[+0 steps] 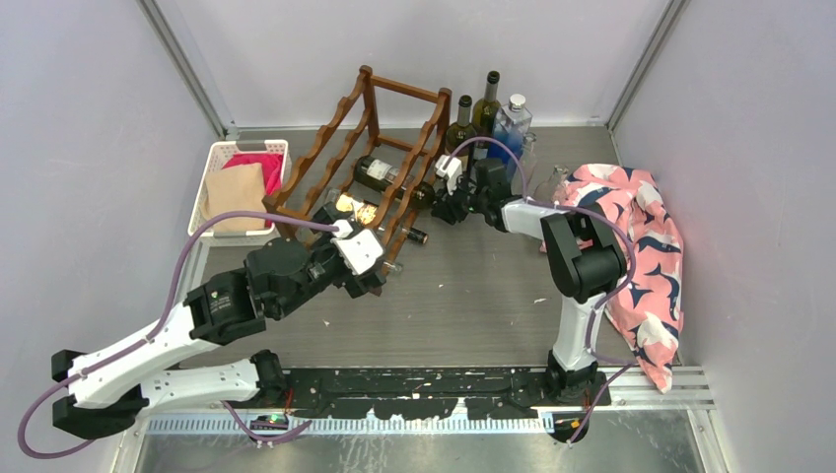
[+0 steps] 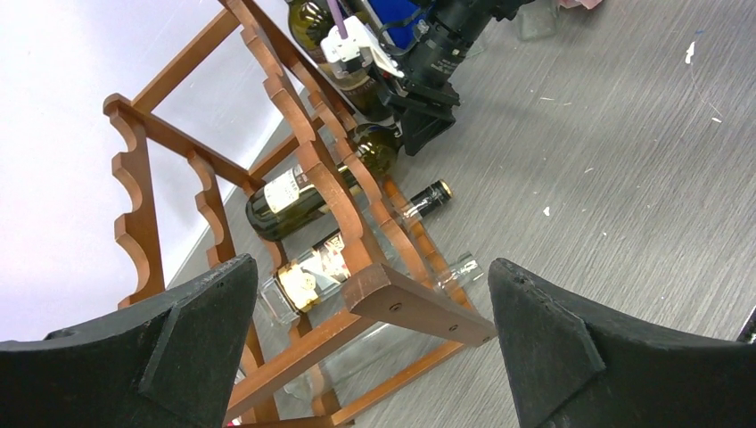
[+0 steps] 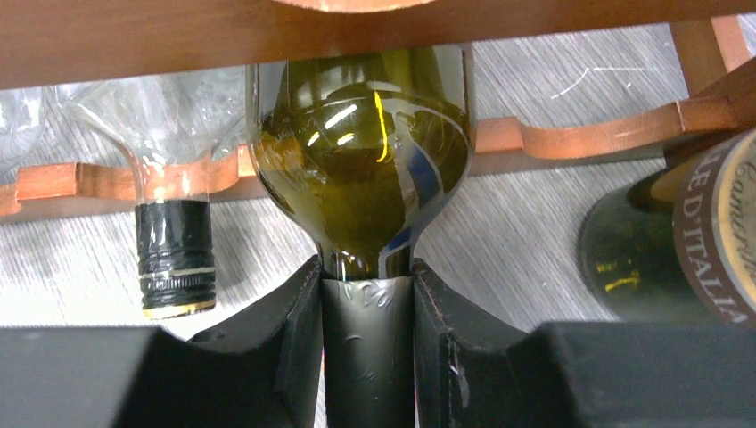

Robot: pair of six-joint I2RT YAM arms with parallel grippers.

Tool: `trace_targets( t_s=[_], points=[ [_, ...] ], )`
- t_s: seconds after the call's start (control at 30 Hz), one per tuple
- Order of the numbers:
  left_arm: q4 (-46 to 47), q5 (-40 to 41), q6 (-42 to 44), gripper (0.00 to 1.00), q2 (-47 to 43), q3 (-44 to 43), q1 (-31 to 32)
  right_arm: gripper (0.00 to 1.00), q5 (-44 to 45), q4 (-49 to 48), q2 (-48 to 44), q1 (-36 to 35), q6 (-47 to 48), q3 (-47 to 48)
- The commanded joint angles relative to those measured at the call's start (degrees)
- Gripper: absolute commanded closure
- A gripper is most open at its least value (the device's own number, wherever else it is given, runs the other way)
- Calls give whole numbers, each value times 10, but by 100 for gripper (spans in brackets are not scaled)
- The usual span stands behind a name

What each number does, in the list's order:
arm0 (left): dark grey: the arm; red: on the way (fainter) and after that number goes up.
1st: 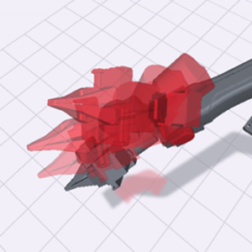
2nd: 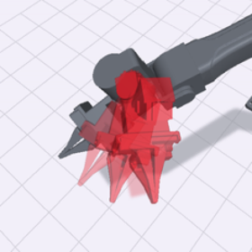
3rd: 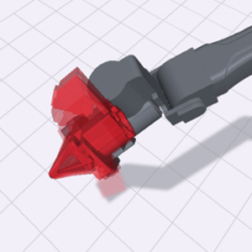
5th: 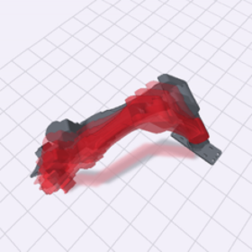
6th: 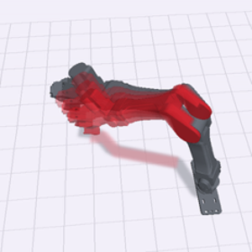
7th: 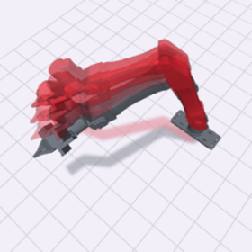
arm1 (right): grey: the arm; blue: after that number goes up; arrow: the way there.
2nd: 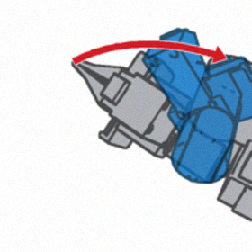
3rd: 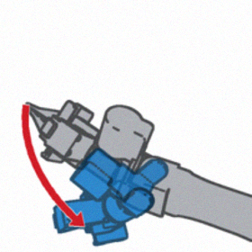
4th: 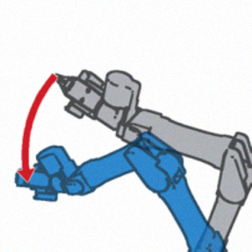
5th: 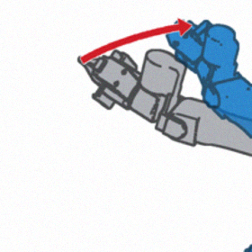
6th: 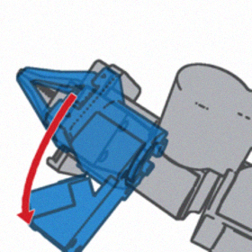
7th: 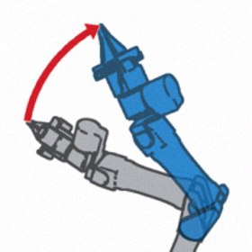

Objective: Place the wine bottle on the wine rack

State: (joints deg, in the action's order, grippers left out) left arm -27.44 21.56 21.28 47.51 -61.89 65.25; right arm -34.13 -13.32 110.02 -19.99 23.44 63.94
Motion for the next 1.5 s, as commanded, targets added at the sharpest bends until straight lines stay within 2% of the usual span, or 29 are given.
trace_targets(
  t_s=[0.0, 0.3, 0.93, 1.23, 1.47],
  points=[
    [37, -9, 0, 0, -5, 1, -6, 99, -56, -119, -5, -1, 6, 56],
    [38, -13, -1, 0, -8, 10, -15, 99, -89, -119, 41, -4, 14, 105],
    [49, -32, -4, 0, -6, 22, -33, 98, -76, 25, 82, -10, 67, 180],
    [51, -38, -6, 0, -6, 23, -39, 98, -63, 13, 94, -19, 60, 191],
    [52, -41, -8, 0, -4, 23, -42, 98, -64, -39, 99, -20, 24, 184]
  ],
)
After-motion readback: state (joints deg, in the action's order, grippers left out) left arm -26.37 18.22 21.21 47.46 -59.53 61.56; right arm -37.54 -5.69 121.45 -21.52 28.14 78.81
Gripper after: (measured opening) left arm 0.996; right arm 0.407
